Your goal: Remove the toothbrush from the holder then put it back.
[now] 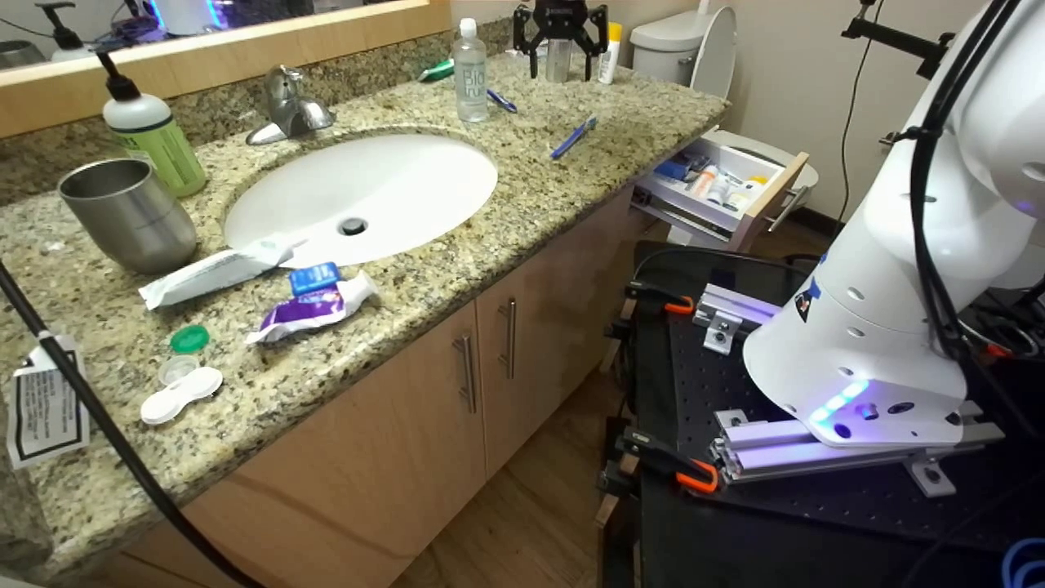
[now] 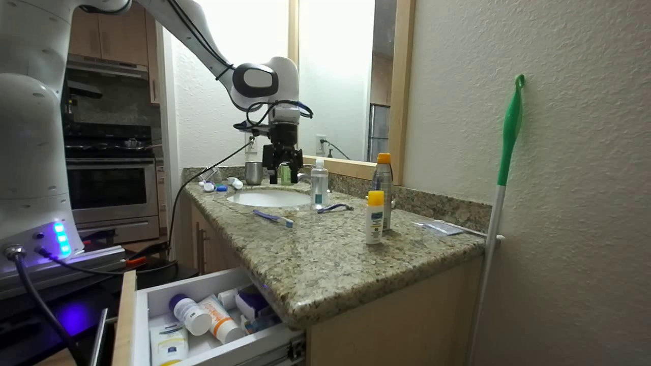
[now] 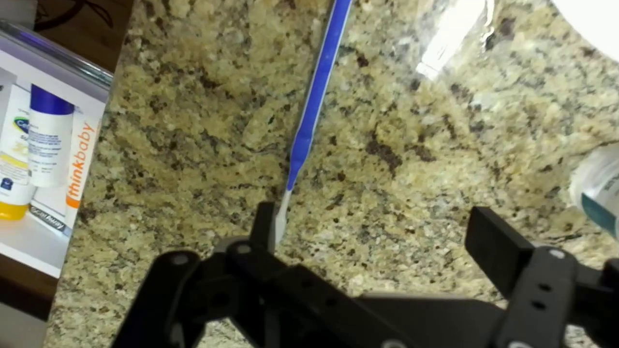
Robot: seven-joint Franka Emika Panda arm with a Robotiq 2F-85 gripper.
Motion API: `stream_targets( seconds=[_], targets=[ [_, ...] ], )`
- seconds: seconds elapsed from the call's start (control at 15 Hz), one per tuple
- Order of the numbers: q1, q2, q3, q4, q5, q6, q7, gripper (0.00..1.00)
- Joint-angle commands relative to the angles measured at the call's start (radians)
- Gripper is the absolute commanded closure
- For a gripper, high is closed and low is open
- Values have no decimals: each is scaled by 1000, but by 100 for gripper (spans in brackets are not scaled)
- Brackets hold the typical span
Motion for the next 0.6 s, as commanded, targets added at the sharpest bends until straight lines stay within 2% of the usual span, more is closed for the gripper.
stream_targets(
  seconds=[0.0,0.13,0.33,0.53],
  targets=[
    [-9,-38,-30,-47,-52,5,15,0],
    [-16,-51,-25,-86,6,33,12,0],
    [-17,-60,-21,-171,82,171,41,0],
    [-9,-37,-40,-232,71,279,96,0]
  ],
)
